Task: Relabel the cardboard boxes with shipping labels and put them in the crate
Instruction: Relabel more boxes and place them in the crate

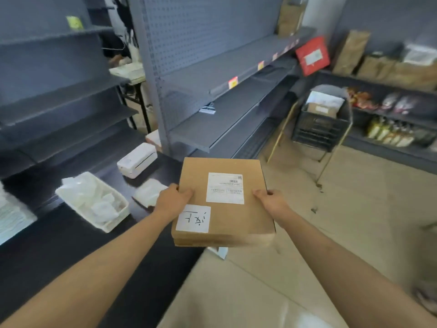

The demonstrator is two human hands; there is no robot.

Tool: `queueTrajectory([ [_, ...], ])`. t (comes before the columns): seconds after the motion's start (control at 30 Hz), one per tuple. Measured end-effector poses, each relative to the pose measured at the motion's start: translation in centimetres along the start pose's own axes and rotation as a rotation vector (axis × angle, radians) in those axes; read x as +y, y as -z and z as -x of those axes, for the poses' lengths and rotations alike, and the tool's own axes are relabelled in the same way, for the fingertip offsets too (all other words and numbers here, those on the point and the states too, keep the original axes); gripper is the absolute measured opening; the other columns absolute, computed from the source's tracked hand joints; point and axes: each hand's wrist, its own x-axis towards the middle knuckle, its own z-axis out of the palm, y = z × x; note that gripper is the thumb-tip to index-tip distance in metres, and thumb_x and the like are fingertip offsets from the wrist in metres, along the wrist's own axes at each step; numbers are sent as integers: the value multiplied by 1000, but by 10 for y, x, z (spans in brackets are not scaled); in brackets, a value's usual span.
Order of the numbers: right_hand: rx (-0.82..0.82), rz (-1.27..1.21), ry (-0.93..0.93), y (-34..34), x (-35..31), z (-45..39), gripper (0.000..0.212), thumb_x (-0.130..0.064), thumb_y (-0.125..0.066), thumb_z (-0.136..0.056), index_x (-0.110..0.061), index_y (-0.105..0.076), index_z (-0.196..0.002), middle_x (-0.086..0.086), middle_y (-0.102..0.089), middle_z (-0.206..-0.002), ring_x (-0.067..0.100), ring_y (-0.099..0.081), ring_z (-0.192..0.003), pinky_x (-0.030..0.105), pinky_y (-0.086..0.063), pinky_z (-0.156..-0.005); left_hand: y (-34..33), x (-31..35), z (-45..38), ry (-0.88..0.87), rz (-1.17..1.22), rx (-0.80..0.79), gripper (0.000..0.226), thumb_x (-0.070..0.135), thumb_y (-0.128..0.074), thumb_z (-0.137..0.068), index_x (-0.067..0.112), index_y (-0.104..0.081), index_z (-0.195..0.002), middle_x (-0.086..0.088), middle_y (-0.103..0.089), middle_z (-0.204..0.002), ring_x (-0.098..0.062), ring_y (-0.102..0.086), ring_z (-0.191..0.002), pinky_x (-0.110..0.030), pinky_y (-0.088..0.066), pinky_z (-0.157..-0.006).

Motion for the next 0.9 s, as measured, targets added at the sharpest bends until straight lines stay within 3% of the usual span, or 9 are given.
queueTrajectory([
  [0.23,265,-74,-226,116,76,-29,57,-57,-56,-83,-13,-57,-120,7,-62,-114,28,-60,-100,36,-50,-86,-112,114,-28,-189,-20,-252,54,60,-52,-85,13,-55,-111,-2,-62,-103,-16,-55,-81,-29,-41,-67],
  [0.33,321,-78,-303,142,96,-52,56,-55,-55,-84,-11,-57,-119,10,-63,-115,29,-59,-102,37,-50,-87,-153,147,-50,-255,-58,-344,54,58,-50,-88,12,-57,-115,-4,-64,-107,-18,-59,-87,-30,-44,-72],
  [0.43,369,-88,-350,162,103,-81,54,-54,-54,-86,-10,-56,-118,8,-63,-110,26,-58,-94,31,-45,-76,-185,177,-80,-308,-125,-403,51,55,-47,-91,13,-55,-118,-4,-64,-109,-22,-60,-94,-33,-48,-78],
  [0.53,408,-99,-401,179,105,-111,55,-53,-52,-87,-9,-55,-120,9,-62,-114,27,-58,-98,30,-41,-74,-211,208,-112,-343,-133,-451,50,54,-48,-91,13,-52,-120,-4,-63,-110,-22,-61,-94,-36,-52,-82],
  [0.7,453,-115,-441,200,104,-156,52,-52,-53,-88,-9,-58,-116,10,-64,-114,26,-59,-94,28,-41,-72,-241,252,-157,-380,-175,-486,51,53,-48,-92,14,-51,-124,-1,-61,-111,-16,-56,-84,-28,-45,-64],
  [0.83,450,-113,-458,218,106,-192,52,-51,-53,-88,-9,-57,-119,9,-64,-115,27,-59,-101,30,-43,-75,-271,277,-187,-346,-146,-533,47,51,-50,-91,14,-53,-121,-2,-63,-110,-20,-60,-91,-34,-52,-82],
  [0.9,440,-122,-468,230,108,-213,51,-51,-54,-87,-11,-57,-118,8,-64,-114,27,-60,-100,30,-43,-74,-287,290,-202,-335,-144,-545,49,50,-50,-91,13,-51,-123,-3,-62,-111,-19,-57,-89,-31,-49,-81],
])
